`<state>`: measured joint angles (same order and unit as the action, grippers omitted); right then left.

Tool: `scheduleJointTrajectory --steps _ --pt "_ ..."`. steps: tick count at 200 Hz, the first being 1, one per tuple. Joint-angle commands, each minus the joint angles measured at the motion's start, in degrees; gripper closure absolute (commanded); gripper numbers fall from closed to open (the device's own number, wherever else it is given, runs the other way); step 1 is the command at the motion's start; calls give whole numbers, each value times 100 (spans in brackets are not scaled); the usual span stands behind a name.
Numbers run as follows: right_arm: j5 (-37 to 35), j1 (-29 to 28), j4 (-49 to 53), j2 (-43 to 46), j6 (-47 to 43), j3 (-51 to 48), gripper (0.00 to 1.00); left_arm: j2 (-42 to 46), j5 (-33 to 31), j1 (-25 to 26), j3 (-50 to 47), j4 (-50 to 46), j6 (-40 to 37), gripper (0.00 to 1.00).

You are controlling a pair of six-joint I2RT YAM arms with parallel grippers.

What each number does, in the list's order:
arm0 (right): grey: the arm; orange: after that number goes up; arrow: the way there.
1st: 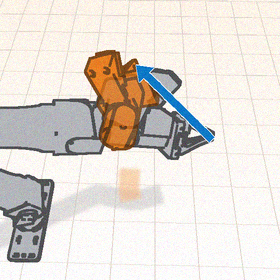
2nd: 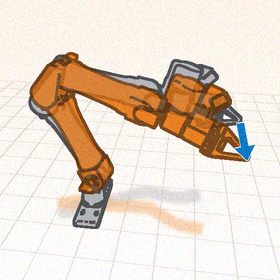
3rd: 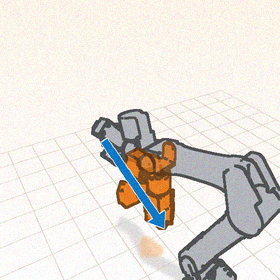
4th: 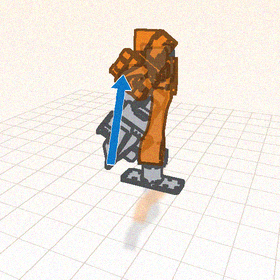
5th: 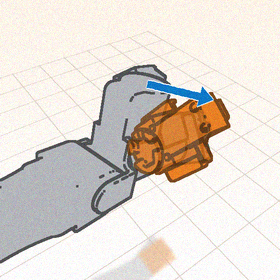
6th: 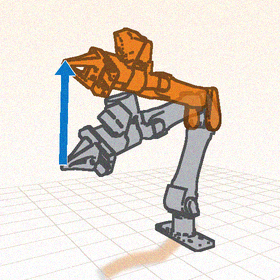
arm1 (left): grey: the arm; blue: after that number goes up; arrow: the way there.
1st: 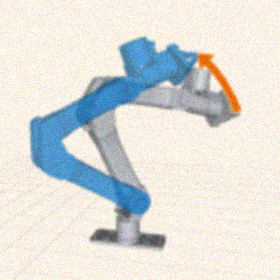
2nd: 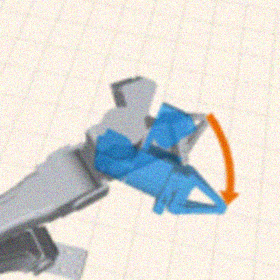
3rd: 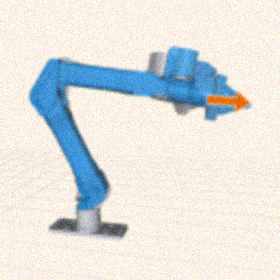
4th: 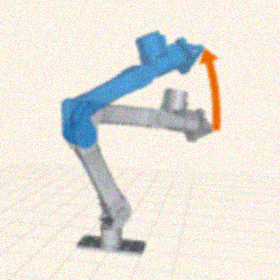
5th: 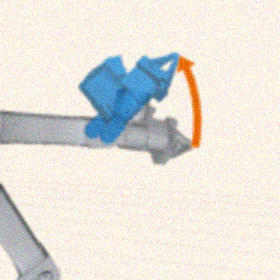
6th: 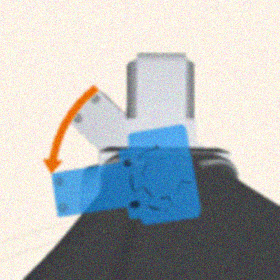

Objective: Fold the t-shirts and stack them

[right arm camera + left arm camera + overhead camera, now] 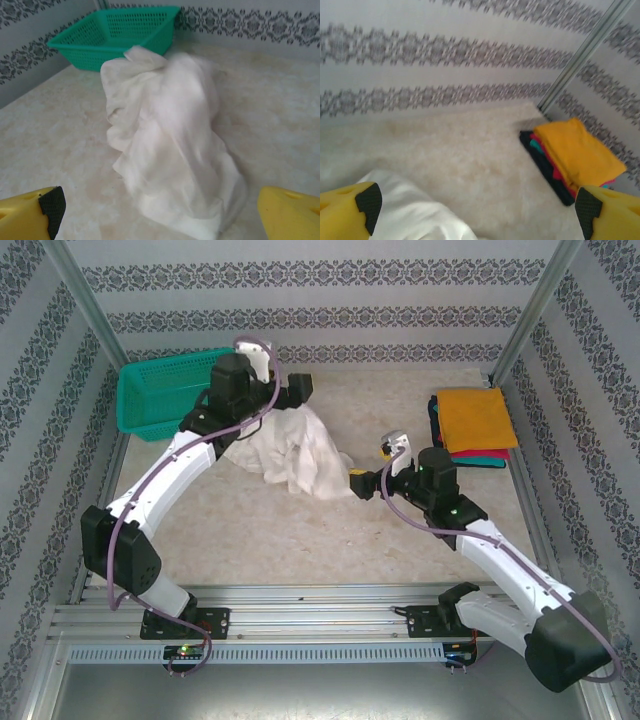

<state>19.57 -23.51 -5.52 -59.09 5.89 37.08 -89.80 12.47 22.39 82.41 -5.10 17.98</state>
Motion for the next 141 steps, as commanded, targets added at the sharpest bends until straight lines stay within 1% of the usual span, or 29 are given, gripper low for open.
scheduleJointTrajectory --steps 1,18,33,42,54,63,72,87,99,122,128,141 --pt "-20 -30 200 -397 167 246 2 396 -597 -2 -662 226 334 0" --pt "-184 -51 158 -878 284 394 2 685 -1244 -11 -1439 403 676 0" --pt "-419 -88 171 -1416 389 640 2 841 -1769 -16 -2125 549 1205 0" --pt "-588 -116 215 -1766 466 828 2 851 -1986 -14 -2468 612 1619 0" --pt "-721 -161 332 -2257 552 1131 4 775 -2103 -16 -2864 822 2168 0" --pt "-753 -188 407 -2549 673 1358 7 679 -2100 -12 -3148 1083 2590 0" --pt "-756 -226 435 -2837 835 1558 7 553 -2036 -11 -3387 1417 3087 1" --pt "-814 -291 504 -3251 1139 1830 9 248 -1808 -10 -3633 2076 3874 7" --pt "-858 -378 469 -3501 1287 1947 11 -81 -1600 -7 -3694 2499 4471 9" --pt "-983 -544 486 -3725 1403 2105 13 -788 -1259 -2 -3690 3173 5568 16" --pt "-1000 -564 473 -3740 1421 2106 14 -958 -1183 -4 -3701 3346 5816 19" --pt "-998 -583 464 -3752 1462 2102 15 -1298 -1041 11 -3702 3706 6239 20"
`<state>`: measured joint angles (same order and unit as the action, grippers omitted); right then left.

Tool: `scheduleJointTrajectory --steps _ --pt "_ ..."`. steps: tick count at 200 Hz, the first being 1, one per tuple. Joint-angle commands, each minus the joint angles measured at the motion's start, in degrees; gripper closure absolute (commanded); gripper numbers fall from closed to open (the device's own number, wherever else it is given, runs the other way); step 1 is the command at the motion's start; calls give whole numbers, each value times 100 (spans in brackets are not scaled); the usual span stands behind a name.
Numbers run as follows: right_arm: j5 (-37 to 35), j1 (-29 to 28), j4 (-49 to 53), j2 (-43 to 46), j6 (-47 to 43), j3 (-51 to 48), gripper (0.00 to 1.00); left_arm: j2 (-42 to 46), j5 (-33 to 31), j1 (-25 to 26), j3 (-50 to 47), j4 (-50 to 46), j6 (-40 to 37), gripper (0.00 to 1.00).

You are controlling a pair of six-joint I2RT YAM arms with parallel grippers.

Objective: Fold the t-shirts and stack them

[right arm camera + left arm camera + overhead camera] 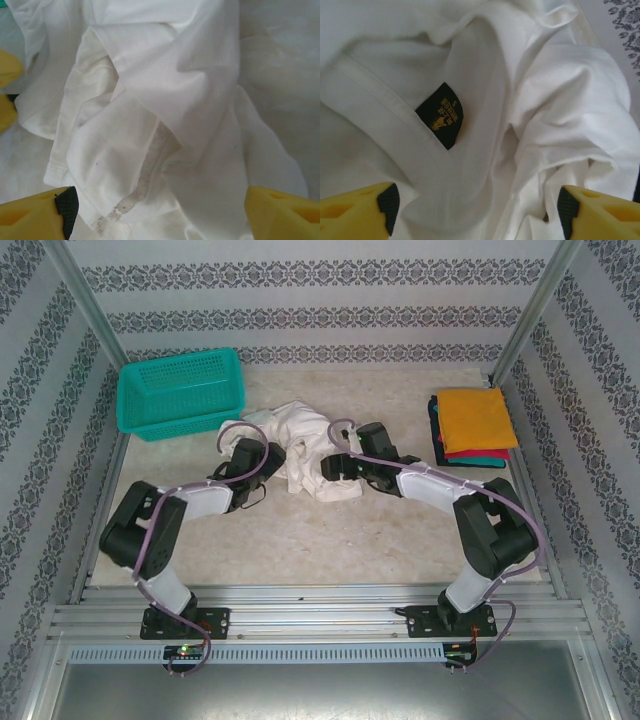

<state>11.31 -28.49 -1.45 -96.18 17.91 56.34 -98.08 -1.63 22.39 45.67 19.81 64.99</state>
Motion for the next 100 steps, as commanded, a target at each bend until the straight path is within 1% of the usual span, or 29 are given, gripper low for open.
scheduleJointTrajectory --steps 1,13,17,23,32,36,46,49,53,56,63,66,68,78,81,88,100 --pt "-172 -81 53 -46 259 172 15 -490 376 15 -30 1238 1584 21" --pt "-165 -85 55 -58 270 161 15 -745 475 26 -39 1580 1934 25" --pt "-159 -86 62 -63 266 155 16 -816 488 35 -51 1674 2024 29" --pt "-157 -86 74 -77 265 163 16 -909 517 41 -57 1819 2135 32" --pt "-156 -86 76 -98 257 159 16 -1016 547 52 -82 2000 2236 36" --pt "-149 -86 75 -112 254 160 16 -1044 557 59 -94 2057 2270 40" --pt "-153 -86 75 -138 261 180 17 -1088 551 76 -143 2175 2301 46" --pt "-160 -77 75 -150 261 185 18 -1084 539 80 -146 2188 2295 52" --pt "-171 -78 70 -171 273 202 20 -1073 528 89 -162 2187 2282 57" --pt "-189 -78 67 -185 281 214 21 -1065 522 90 -179 2172 2263 65" --pt "-215 -69 66 -243 307 252 26 -1032 511 99 -194 2100 2223 74" --pt "-210 -62 71 -270 317 283 28 -1007 510 99 -194 2059 2208 81" --pt "-209 -61 67 -289 318 306 29 -997 507 99 -195 2037 2186 83" --pt "-148 -52 71 -416 351 431 35 -931 479 105 -220 1964 2118 90" --pt "-119 -47 79 -465 361 478 37 -908 468 99 -234 1945 2100 95" --pt "-66 -49 112 -586 379 583 39 -856 445 99 -262 1908 2049 99" --pt "-16 -64 149 -827 429 800 43 -753 400 99 -282 1803 1965 100"
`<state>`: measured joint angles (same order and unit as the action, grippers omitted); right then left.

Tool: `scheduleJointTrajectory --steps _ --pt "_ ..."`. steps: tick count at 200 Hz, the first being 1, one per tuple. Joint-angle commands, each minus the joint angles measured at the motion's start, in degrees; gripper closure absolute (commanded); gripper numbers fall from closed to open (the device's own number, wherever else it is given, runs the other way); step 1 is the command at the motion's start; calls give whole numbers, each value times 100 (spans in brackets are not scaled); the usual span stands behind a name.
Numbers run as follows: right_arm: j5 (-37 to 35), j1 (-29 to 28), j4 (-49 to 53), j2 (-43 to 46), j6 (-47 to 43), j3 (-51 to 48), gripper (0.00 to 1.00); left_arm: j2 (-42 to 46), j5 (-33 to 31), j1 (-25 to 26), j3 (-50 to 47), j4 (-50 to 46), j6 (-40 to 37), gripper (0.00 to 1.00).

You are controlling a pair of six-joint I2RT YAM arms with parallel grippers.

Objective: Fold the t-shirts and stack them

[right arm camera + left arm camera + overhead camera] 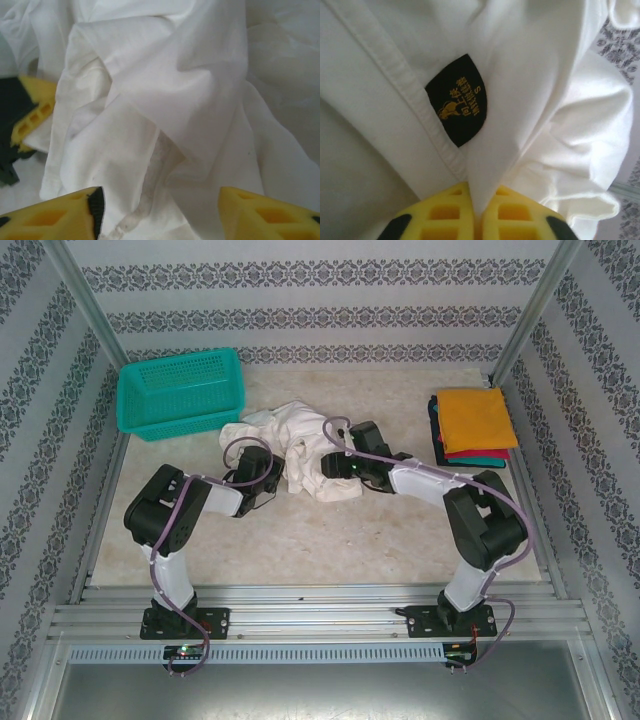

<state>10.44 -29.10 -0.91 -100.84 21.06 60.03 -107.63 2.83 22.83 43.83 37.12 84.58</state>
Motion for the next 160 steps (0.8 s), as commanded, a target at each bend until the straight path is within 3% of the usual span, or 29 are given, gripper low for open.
scheduleJointTrajectory --steps 1,23,46,66,120,160 --pt "72 3 106 -386 120 448 43 209 -50 55 -96 56 -3 100" --pt "-45 43 226 -827 202 842 52 384 -88 55 -86 -157 -186 100" --pt "-174 168 510 -1224 229 1308 69 627 -192 56 -143 -359 -382 100" --pt "-339 327 729 -1314 195 1589 100 976 -338 55 -148 -739 -756 100" --pt "-633 1168 633 -297 -84 1378 100 2428 -1122 -100 85 -2619 -2189 100" --pt "-631 1675 498 781 -387 1172 100 3049 -1082 -352 1048 -4050 -3483 100"
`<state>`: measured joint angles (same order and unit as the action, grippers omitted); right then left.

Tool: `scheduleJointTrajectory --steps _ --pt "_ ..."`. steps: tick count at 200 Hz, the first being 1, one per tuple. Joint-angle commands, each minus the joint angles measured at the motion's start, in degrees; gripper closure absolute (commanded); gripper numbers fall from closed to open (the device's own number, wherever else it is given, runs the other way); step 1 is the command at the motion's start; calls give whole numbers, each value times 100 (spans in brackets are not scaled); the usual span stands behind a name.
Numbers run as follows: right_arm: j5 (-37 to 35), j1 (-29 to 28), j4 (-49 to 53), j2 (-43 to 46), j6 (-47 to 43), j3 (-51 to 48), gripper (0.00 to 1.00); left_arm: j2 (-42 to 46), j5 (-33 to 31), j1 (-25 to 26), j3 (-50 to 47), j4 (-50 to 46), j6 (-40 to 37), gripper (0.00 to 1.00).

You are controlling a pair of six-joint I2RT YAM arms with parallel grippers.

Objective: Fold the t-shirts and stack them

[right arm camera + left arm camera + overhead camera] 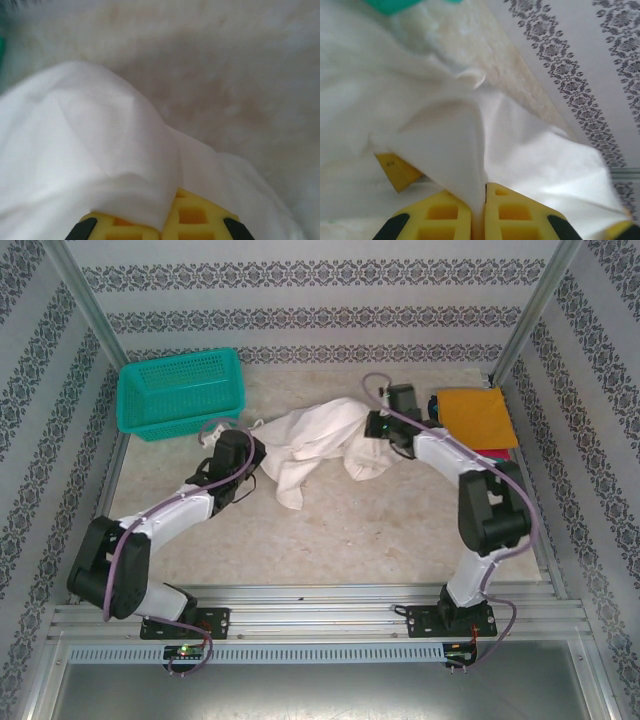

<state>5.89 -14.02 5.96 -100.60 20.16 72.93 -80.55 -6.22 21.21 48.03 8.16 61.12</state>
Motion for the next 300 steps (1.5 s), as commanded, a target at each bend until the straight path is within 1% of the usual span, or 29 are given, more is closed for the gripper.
scheduleJointTrajectory --steps 1,29,50,67,88,119,141,156,166,196,228,247,256,260,264,269,279,282,288,293,297,300 --pt "-176 174 -190 781 -309 -123 100 344 -164 -198 641 -1165 -1155 100" --pt "-48 243 -43 1199 -424 -255 100 340 305 -492 1031 -1502 -1455 100" --pt "96 233 -64 1530 -295 -599 100 276 576 -657 1237 -1809 -1619 100" --pt "148 173 -101 1950 -322 -940 100 432 587 -689 1265 -1953 -1734 100" --pt "161 79 -34 2668 -517 -1302 100 758 641 -694 1328 -2184 -1937 100" --pt "409 -124 114 3788 -896 -1760 100 1131 750 -706 1778 -2843 -2360 100" --pt "398 -177 307 4221 -1030 -1908 100 1145 738 -713 2089 -3088 -2732 100" --pt "240 -136 388 4143 -1133 -1946 100 839 703 -713 2343 -3254 -2937 100" --pt "176 -102 382 3966 -1193 -1977 100 574 794 -711 2539 -3354 -2968 100" --pt "150 -47 -153 3403 -1136 -2185 100 -96 1120 -713 2593 -2940 -2800 100" --pt "157 120 -634 2543 -1146 -2071 100 -1054 1202 -706 2861 -2778 -2848 100" --pt "258 260 -774 1906 -1134 -1768 100 -1747 1286 -715 3328 -2808 -2911 100" --pt "306 315 -802 1633 -1125 -1576 100 -2084 1323 -713 3643 -2861 -2941 96" --pt "327 342 -778 1481 -1125 -1465 100 -2251 1334 -715 3776 -2887 -2941 93" --pt "353 359 -772 1363 -1123 -1368 97 -2375 1354 -711 3916 -2930 -2948 88" --pt "364 378 -771 1246 -1121 -1253 91 -2571 1403 -710 4098 -2995 -2965 81" --pt "292 398 -722 1066 -1057 -1079 71 -2832 1529 -713 4422 -3081 -2928 66" --pt "268 400 -712 1053 -1033 -1044 65 -2879 1572 -715 4481 -3077 -2914 61" --pt "272 401 -706 1035 -991 -997 54 -2927 1656 -707 4550 -3047 -2869 40" --pt "276 405 -722 1054 -952 -998 47 -2921 1691 -700 4553 -3001 -2843 25" --pt "279 400 -742 1092 -913 -1015 41 -2896 1687 -689 4531 -2945 -2829 16" --pt "280 394 -759 1120 -893 -1031 38 -2867 1673 -681 4508 -2911 -2826 13"
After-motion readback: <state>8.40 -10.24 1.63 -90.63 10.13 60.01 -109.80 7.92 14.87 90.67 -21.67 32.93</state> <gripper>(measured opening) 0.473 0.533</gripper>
